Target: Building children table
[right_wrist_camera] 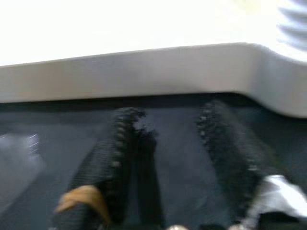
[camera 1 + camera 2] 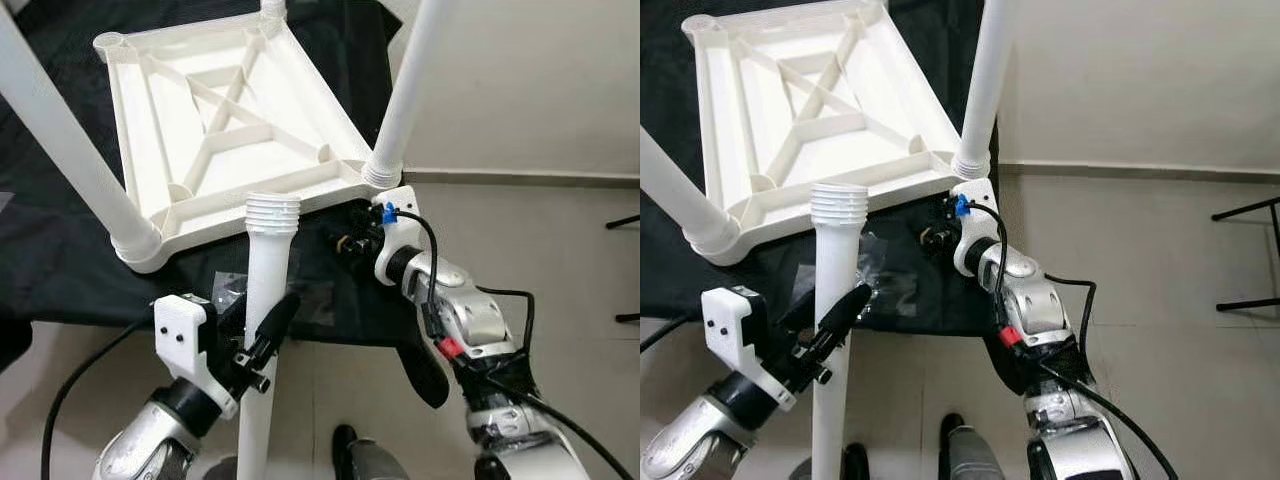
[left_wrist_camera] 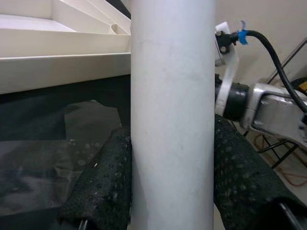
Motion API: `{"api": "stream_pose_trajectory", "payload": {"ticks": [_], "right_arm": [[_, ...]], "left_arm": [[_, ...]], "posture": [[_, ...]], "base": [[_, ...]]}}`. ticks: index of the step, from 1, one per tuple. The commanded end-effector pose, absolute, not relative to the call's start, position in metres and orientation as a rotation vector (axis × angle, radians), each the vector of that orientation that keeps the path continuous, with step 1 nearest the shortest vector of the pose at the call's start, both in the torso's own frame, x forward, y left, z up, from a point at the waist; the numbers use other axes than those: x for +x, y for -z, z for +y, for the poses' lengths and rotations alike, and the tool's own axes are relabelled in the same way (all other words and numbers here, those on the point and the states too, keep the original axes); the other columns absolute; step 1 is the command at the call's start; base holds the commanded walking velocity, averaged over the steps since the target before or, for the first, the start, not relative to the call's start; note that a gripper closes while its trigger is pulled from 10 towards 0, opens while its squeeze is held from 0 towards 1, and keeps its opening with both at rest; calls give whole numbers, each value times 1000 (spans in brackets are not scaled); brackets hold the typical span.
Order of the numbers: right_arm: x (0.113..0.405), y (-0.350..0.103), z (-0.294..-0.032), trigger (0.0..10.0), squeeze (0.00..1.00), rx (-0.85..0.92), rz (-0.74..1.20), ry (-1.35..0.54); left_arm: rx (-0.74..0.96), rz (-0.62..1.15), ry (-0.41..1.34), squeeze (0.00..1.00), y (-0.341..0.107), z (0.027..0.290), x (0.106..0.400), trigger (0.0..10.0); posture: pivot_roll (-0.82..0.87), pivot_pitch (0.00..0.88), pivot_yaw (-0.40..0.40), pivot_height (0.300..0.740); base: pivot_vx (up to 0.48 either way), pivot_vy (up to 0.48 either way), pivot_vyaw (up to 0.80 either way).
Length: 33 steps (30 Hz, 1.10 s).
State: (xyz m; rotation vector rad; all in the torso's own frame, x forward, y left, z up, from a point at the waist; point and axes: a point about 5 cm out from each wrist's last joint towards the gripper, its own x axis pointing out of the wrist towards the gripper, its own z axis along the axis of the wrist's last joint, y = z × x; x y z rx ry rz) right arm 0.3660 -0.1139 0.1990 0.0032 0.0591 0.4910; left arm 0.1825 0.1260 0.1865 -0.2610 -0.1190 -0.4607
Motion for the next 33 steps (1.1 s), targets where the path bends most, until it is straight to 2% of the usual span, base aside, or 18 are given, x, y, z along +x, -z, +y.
{"api": "stream_pose_trajectory", "payload": {"ticks": [1,5,6,13,14,16,17,18,19,23,26,29,30,33], "right_arm": [[369,-188,-124,0,0,-3,94,-438],[380,-198,-129,0,0,-10,57,-418],[388,-205,-134,1843,0,-30,34,-398],[397,-214,-143,1843,0,-57,-2,-359],[402,-227,-151,5647,0,-60,-65,-332],[404,-237,-157,5647,0,-62,-112,-313],[406,-248,-165,6078,0,-65,-164,-282],[408,-258,-174,10000,0,-81,-206,-241],[408,-258,-174,10000,0,-81,-206,-241],[411,-285,-217,10000,0,-132,-269,-23],[411,-293,-225,10000,0,-119,-282,14],[411,-294,-220,10000,0,-92,-292,-43],[411,-295,-213,10000,0,-62,-298,-105],[402,-279,-162,10000,0,-43,-289,-563]], "left_arm": [[-258,-42,443,0,-175,126,178,10000],[-248,-37,440,0,-177,125,173,10000],[-240,-34,436,0,-178,124,170,10000],[-234,-33,432,0,-180,125,167,10000],[-230,-31,430,0,-180,125,165,10000],[-226,-29,428,0,-181,125,164,10000],[-223,-27,427,0,-181,125,162,10000],[-220,-26,426,0,-181,125,161,10000],[-220,-26,426,0,-181,125,161,10000],[-206,-24,425,0,-182,125,161,10000],[-203,-23,423,0,-181,126,162,10000],[-205,-24,424,0,-181,125,163,10000],[-208,-25,424,0,-180,125,164,10000],[-226,-31,430,0,-178,124,169,10000]], "posture": [[33,366,-73,740],[56,377,-71,740],[71,387,-71,740],[79,392,-72,740],[95,401,-72,740],[99,405,-71,740],[105,408,-72,740],[111,408,-70,740],[111,408,-70,740],[123,403,-75,740],[119,400,-75,740],[110,393,-75,740],[104,388,-76,740],[78,361,-80,740]], "base": [[0,0,0],[0,0,0],[0,0,0],[0,0,0],[0,0,0],[0,0,0],[0,0,0],[0,0,0],[0,0,0],[0,0,0],[0,0,0],[0,0,0],[0,0,0],[0,0,0]]}}
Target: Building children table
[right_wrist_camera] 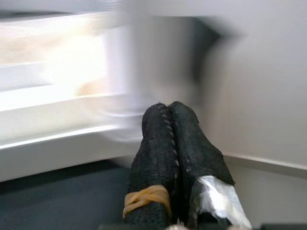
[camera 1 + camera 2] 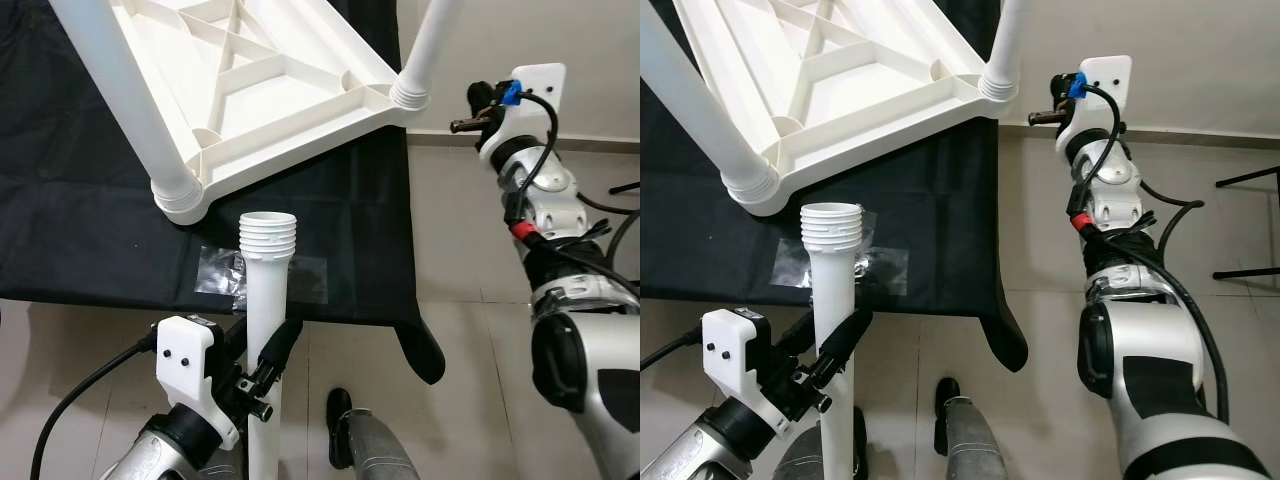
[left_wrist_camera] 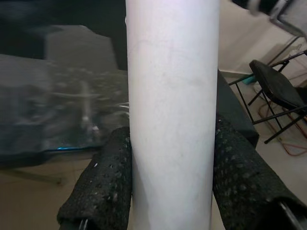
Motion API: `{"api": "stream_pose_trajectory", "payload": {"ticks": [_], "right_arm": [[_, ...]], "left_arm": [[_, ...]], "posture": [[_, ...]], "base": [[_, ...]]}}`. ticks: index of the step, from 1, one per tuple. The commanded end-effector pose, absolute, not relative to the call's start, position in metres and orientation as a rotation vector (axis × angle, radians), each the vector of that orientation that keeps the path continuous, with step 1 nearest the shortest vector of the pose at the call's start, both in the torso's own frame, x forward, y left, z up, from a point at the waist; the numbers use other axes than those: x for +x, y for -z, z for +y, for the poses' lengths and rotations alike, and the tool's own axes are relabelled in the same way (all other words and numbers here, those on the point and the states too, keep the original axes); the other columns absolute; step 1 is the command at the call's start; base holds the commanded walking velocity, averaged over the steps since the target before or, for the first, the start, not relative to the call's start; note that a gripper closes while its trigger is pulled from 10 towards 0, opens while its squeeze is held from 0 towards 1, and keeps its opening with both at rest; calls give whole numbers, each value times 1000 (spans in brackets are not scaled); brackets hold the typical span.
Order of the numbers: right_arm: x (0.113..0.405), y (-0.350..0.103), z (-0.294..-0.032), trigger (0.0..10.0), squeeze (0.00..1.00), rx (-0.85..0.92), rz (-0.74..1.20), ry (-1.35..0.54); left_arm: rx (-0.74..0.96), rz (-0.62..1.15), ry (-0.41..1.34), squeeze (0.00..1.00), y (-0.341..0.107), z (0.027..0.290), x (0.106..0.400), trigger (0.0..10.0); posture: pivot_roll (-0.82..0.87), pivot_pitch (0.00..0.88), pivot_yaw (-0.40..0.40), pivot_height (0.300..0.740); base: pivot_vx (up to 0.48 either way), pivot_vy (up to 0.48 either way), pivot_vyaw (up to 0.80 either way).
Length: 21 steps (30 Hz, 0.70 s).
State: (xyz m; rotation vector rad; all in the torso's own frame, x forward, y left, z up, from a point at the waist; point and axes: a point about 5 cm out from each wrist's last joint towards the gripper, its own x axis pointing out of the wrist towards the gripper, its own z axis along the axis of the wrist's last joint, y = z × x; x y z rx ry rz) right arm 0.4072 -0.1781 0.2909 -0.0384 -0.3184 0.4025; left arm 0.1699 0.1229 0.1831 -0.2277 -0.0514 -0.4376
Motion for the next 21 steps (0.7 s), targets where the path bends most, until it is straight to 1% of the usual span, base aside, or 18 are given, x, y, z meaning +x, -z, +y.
{"api": "stream_pose_trajectory", "payload": {"ticks": [1,2,3,4,5,6,7,9,10,12,14,15,16,18,19,21], "right_arm": [[398,-275,-154,10000,0,-64,-289,-642],[388,-268,-145,10000,0,-93,-285,-769],[388,-268,-145,10000,0,-93,-285,-769],[378,-262,-137,10000,0,-120,-279,-876],[367,-257,-132,10000,0,-109,-268,-964],[367,-257,-132,10000,0,-109,-268,-964],[358,-252,-132,10000,686,-105,-258,-1008],[358,-252,-132,10000,686,-105,-258,-1008],[350,-250,-133,10000,1000,-87,-260,-1019],[350,-250,-133,10000,1000,-87,-260,-1019],[337,-247,-139,10000,1000,-35,-274,-973],[330,-243,-142,10000,1000,-11,-277,-964],[330,-243,-142,10000,1000,-11,-277,-964],[323,-237,-144,10000,1000,5,-271,-961],[323,-237,-144,10000,1000,5,-271,-961],[318,-231,-144,10000,1000,17,-261,-945]], "left_arm": [[-231,-32,430,0,-177,123,170,10000],[-234,-32,428,0,-177,123,171,10000],[-234,-32,428,0,-177,123,171,10000],[-235,-34,428,0,-176,123,172,10000],[-239,-35,426,0,-175,123,174,10000],[-239,-35,426,0,-175,123,174,10000],[-245,-37,412,0,-174,124,177,10000],[-245,-37,412,0,-174,124,177,10000],[-259,-45,397,0,-174,126,180,10000],[-259,-45,397,0,-174,126,180,10000],[-297,-63,355,0,-176,137,189,10000],[-323,-71,327,0,-177,147,192,10000],[-323,-71,327,0,-177,147,192,10000],[-359,-81,292,0,-177,162,195,10000],[-359,-81,292,0,-177,162,195,10000],[-349,-80,219,0,-173,184,197,10000]], "posture": [[78,361,-80,740],[73,351,-84,740],[73,351,-84,740],[72,348,-85,740],[66,336,-90,740],[66,336,-90,740],[63,319,-97,740],[63,319,-97,740],[63,306,-102,740],[63,306,-102,740],[45,269,-104,740],[39,256,-103,740],[39,256,-103,740],[35,241,-98,740],[35,241,-98,740],[31,215,-96,740]], "base": [[0,0,0],[0,0,0],[0,0,0],[0,0,0],[0,0,0],[0,0,0],[0,0,0],[0,0,0],[0,0,0],[0,0,0],[0,0,0],[0,0,0],[0,0,0],[0,0,0],[0,0,0],[0,0,0]]}}
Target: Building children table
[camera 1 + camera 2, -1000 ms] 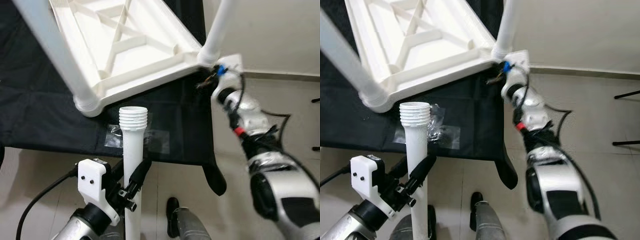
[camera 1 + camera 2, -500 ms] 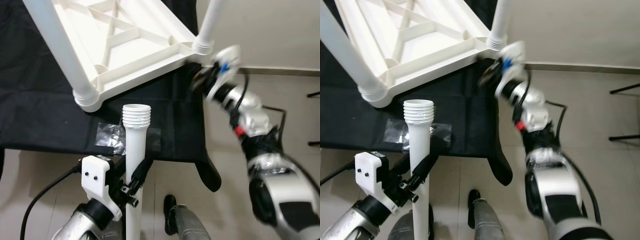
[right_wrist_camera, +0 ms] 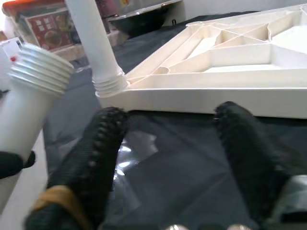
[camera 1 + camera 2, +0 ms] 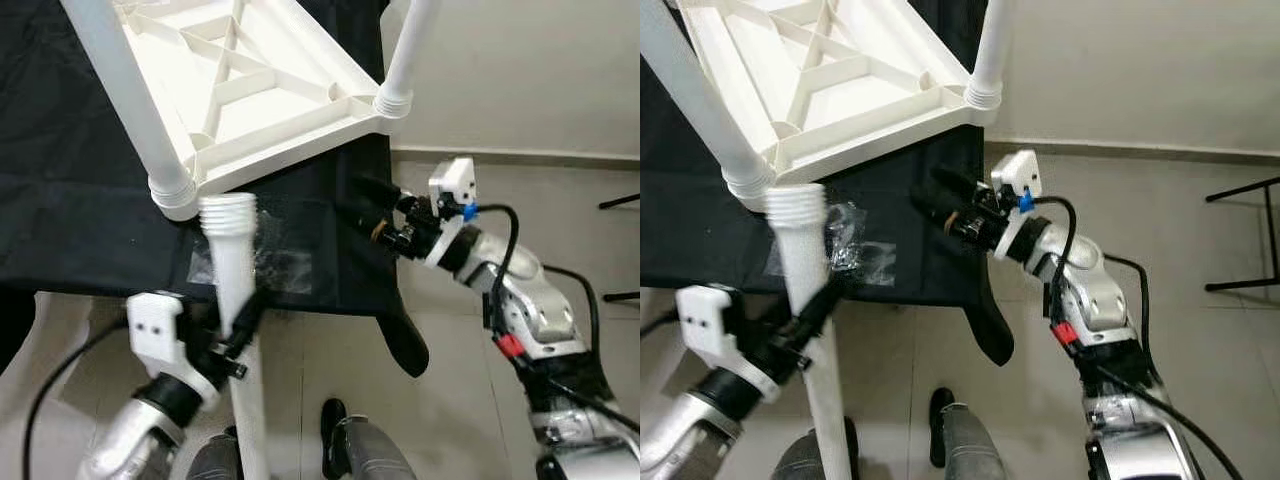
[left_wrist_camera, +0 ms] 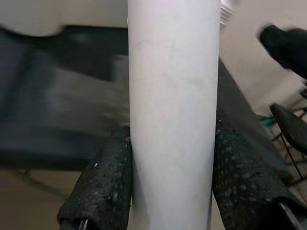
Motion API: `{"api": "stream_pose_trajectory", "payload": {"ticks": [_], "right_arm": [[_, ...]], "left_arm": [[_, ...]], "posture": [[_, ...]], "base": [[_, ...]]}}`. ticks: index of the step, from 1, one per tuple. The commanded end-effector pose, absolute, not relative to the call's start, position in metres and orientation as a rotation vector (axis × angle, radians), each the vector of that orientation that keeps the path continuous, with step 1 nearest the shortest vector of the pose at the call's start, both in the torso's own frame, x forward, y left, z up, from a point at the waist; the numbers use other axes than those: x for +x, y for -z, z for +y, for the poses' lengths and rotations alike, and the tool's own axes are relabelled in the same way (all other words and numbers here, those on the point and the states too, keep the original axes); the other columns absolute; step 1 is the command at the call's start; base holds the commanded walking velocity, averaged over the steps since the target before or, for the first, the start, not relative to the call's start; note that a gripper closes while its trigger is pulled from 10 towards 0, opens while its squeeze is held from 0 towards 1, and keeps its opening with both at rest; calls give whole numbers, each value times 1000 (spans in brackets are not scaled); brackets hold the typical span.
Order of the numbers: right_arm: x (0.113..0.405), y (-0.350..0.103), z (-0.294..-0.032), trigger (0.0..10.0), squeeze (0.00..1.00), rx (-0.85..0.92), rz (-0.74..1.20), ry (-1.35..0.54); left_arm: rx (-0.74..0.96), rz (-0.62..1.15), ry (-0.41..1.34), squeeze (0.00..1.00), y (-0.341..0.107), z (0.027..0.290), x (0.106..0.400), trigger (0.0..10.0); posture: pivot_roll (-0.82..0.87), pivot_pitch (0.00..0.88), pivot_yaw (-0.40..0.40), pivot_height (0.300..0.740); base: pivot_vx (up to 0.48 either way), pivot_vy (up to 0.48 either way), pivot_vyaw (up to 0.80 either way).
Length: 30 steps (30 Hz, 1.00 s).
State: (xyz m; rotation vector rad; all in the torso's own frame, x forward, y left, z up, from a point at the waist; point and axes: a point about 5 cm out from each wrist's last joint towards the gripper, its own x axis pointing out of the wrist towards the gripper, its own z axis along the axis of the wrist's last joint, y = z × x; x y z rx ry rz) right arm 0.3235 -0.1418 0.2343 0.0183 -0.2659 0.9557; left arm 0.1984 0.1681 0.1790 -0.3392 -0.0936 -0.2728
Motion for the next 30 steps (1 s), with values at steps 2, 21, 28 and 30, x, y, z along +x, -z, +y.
{"api": "stream_pose_trajectory", "payload": {"ticks": [2,21,28,30], "right_arm": [[316,-229,-143,10000,1000,19,-252,-939],[294,-209,-138,10000,0,-49,-141,-901],[290,-205,-138,10000,0,-105,-111,-918],[292,-205,-139,10000,0,-137,-121,-872]], "left_arm": [[-346,-84,186,0,-171,192,198,10000],[-388,-96,208,0,-168,173,229,10000],[-390,-144,227,0,-182,174,235,10000],[-385,-169,242,0,-189,173,238,10000]], "posture": [[31,212,-96,740],[1,136,-73,740],[-3,141,-65,740],[-4,141,-61,740]], "base": [[0,0,0],[81,0,316],[480,0,640],[480,0,0]]}}
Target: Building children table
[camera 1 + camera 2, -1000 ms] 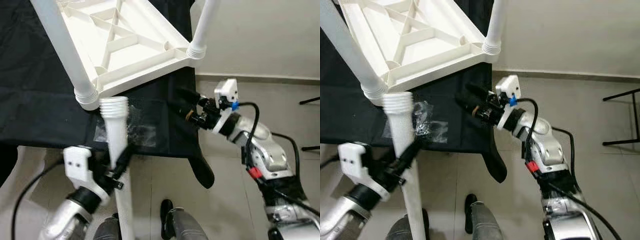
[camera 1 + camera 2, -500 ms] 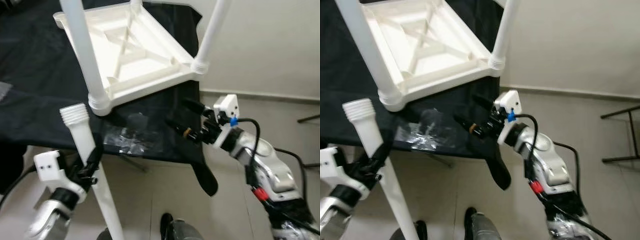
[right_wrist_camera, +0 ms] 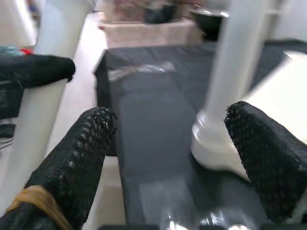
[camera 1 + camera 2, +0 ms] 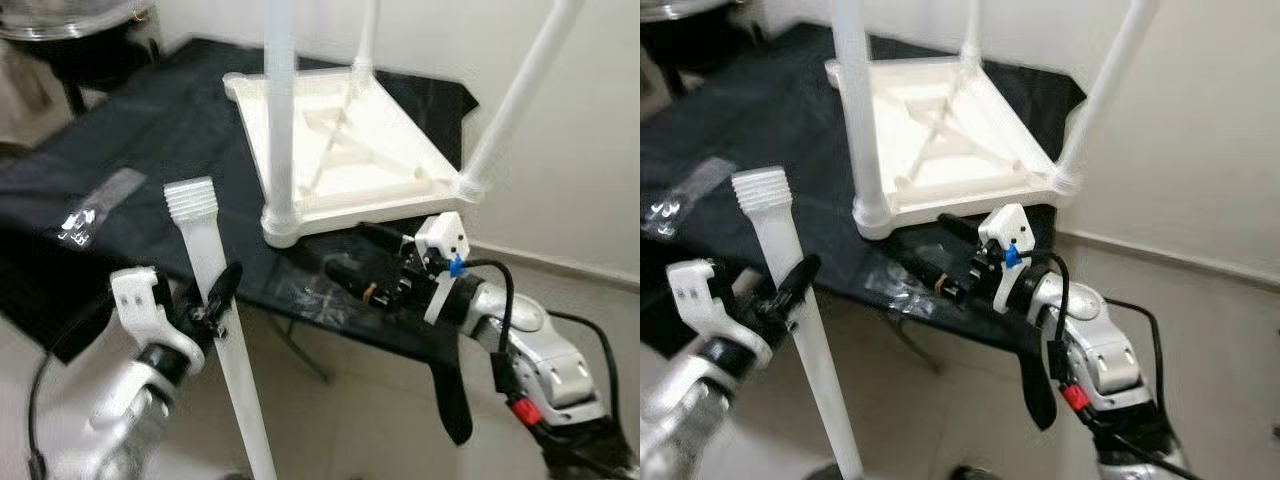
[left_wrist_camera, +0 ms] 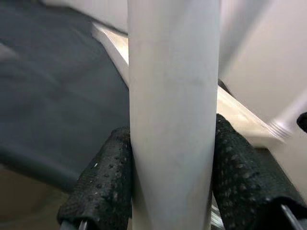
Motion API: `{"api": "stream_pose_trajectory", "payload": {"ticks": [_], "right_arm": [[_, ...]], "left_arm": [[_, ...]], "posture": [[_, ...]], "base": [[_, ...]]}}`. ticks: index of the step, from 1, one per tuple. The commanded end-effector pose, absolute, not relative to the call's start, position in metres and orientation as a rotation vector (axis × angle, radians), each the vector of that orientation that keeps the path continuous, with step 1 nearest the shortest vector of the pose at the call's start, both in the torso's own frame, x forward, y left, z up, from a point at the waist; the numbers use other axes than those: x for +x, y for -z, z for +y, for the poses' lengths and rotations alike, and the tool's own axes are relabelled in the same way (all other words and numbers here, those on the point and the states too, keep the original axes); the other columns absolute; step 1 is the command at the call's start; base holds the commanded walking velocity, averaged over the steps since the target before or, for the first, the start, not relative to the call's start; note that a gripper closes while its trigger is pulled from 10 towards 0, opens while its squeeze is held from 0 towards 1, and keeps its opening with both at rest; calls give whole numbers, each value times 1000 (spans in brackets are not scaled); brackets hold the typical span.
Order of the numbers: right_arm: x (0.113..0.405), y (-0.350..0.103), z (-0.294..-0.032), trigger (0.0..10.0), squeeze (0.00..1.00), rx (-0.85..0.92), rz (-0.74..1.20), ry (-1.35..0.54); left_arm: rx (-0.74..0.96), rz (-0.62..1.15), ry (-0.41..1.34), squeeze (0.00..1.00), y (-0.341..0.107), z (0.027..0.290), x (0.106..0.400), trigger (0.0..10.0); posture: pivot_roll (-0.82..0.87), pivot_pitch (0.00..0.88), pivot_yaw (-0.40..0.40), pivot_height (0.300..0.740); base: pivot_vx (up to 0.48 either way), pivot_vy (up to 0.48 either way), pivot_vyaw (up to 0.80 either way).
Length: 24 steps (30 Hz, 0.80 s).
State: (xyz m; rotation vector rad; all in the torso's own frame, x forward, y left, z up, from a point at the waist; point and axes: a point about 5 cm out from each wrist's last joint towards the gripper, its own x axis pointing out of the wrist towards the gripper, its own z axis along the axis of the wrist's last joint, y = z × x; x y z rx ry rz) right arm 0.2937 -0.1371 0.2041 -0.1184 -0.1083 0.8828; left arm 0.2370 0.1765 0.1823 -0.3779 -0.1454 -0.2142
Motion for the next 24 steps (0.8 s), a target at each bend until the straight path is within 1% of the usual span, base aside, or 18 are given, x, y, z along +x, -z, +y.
{"api": "stream_pose_trajectory", "payload": {"ticks": [1,4,5,10,12,13,14,16,17,18,19,21,23,24], "right_arm": [[292,-205,-139,10000,0,-137,-121,-872],[291,-209,-141,10000,0,-120,-155,-852],[291,-209,-141,10000,0,-120,-157,-847],[285,-202,-153,10000,0,-196,-79,-917],[282,-203,-159,10000,0,-289,-62,-962],[282,-203,-159,10000,0,-289,-62,-962],[281,-203,-162,10000,0,-332,-52,-985],[280,-209,-179,10000,0,-447,28,-1063],[280,-209,-179,10000,0,-447,28,-1063],[279,-211,-184,10000,0,-479,56,-1085],[280,-218,-195,10000,0,-528,87,-1094],[280,-218,-195,10000,0,-528,87,-1094],[291,-222,-213,10000,0,-666,156,-1064],[291,-222,-213,10000,0,-666,156,-1064]], "left_arm": [[-385,-169,242,0,-189,173,238,10000],[-369,-185,258,0,-195,172,240,10000],[-368,-185,259,0,-195,172,240,10000],[-376,-124,276,0,-188,166,243,10000],[-370,-115,294,0,-186,164,243,10000],[-370,-115,294,0,-186,164,243,10000],[-368,-110,300,0,-185,163,243,10000],[-370,-74,372,0,-180,155,239,10000],[-370,-74,372,0,-180,155,239,10000],[-370,-63,396,0,-179,153,238,10000],[-348,-46,435,0,-175,149,235,10000],[-348,-46,435,0,-175,149,235,10000],[-294,-12,467,0,-167,146,232,10000],[-294,-12,467,0,-167,146,232,10000]], "posture": [[-4,141,-61,740],[-4,144,-59,740],[-4,144,-59,740],[-13,153,-51,740],[-14,160,-50,740],[-14,160,-50,740],[-14,160,-50,740],[-13,173,-48,740],[-13,173,-48,740],[-13,173,-48,740],[-13,184,-49,740],[-13,184,-49,740],[-22,202,-40,740],[-22,202,-40,740]], "base": [[480,0,0],[480,0,625],[480,0,0],[0,0,0],[0,0,0],[0,0,0],[0,0,0],[0,0,0],[0,0,0],[0,0,0],[0,0,0],[0,0,0],[0,0,0],[0,0,0]]}}
